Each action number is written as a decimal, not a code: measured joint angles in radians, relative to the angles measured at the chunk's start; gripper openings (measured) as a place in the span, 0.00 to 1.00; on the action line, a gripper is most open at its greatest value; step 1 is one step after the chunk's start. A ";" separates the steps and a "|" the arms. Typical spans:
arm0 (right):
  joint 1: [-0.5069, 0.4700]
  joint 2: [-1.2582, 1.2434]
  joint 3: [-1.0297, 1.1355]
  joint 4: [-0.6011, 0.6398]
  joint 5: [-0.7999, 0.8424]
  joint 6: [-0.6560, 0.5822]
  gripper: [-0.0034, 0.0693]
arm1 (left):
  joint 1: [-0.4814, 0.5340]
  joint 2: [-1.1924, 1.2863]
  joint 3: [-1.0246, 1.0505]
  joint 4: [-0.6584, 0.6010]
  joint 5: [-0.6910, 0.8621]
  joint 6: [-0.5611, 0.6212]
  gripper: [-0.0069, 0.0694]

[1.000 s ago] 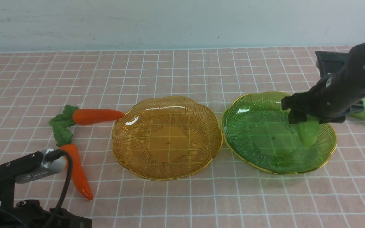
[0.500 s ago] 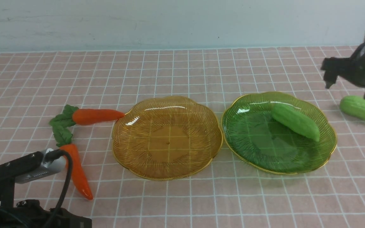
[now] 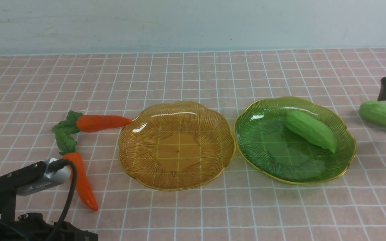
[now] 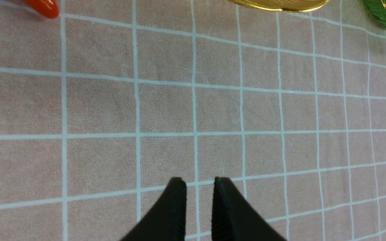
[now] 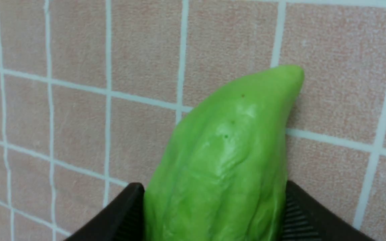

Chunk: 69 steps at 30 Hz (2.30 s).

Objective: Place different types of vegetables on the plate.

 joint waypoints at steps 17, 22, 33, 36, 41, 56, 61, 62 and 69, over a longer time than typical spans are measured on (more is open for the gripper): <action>0.104 -0.248 -0.128 0.337 0.449 -1.140 0.66 | 0.000 0.000 0.000 0.001 -0.022 -0.087 0.23; 0.232 -0.231 -0.128 0.314 0.525 -1.241 0.66 | 0.000 0.000 -0.003 0.005 -0.038 -0.112 0.23; 0.529 -0.161 -0.128 0.005 0.530 -1.197 0.76 | 0.000 0.003 -0.082 0.042 -0.145 -0.185 0.32; 0.577 -0.143 -0.128 -0.078 0.531 -1.142 0.90 | 0.000 0.004 -0.088 0.044 -0.201 -0.190 0.40; 0.616 -0.133 -0.128 -0.141 0.531 -1.124 0.99 | 0.002 0.034 -0.101 0.076 -0.278 -0.190 0.54; 0.619 -0.264 -0.128 -0.036 0.533 -1.116 0.87 | 0.188 0.609 -0.494 -0.057 -0.234 -0.277 0.61; 0.619 -0.266 -0.128 -0.031 0.536 -1.116 0.75 | 0.189 0.897 -0.640 -0.359 -0.181 -0.239 0.61; 0.619 -0.266 -0.128 -0.031 0.536 -1.116 0.74 | 0.189 0.926 -0.654 -0.401 -0.181 -0.228 0.61; 0.619 -0.266 -0.128 -0.036 0.537 -1.112 0.72 | 0.189 1.060 -0.733 -0.703 -0.195 -0.041 0.61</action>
